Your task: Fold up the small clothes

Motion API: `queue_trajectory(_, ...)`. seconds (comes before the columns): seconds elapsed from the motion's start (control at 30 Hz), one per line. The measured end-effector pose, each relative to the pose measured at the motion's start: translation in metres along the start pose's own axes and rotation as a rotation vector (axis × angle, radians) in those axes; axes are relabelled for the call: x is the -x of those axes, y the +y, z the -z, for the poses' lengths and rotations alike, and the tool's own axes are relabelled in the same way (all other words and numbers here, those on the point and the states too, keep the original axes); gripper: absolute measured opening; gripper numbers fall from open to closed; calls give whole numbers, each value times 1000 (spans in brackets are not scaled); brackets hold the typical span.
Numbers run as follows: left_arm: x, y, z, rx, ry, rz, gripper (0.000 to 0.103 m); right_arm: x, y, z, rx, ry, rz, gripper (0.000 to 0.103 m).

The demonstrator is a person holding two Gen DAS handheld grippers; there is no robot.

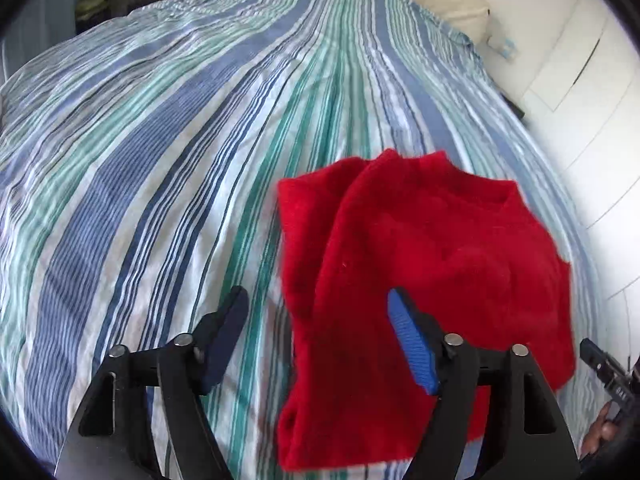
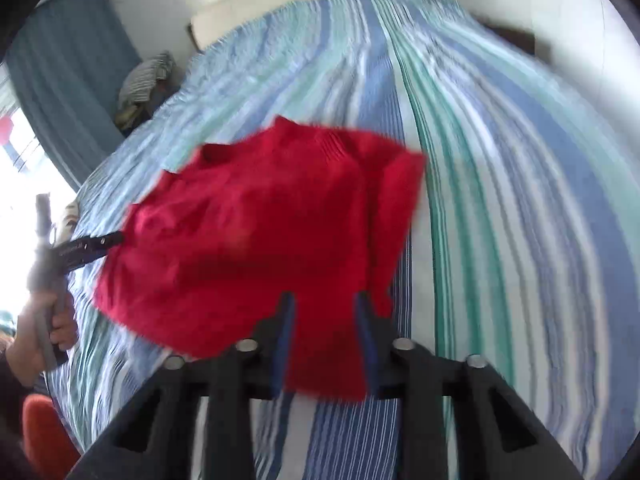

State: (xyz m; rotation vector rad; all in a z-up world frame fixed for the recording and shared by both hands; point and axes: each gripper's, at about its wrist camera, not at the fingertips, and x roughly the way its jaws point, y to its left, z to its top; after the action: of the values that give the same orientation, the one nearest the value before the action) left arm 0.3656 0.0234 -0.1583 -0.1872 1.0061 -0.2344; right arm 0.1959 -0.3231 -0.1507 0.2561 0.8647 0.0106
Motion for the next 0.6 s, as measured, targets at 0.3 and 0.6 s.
queue_trajectory(0.3, 111, -41, 182, -85, 74, 35, 91, 69, 57, 121, 60, 22, 66, 55)
queue_trajectory(0.6, 307, -177, 208, -303, -146, 453, 93, 169, 39, 158, -12, -251, 250, 63)
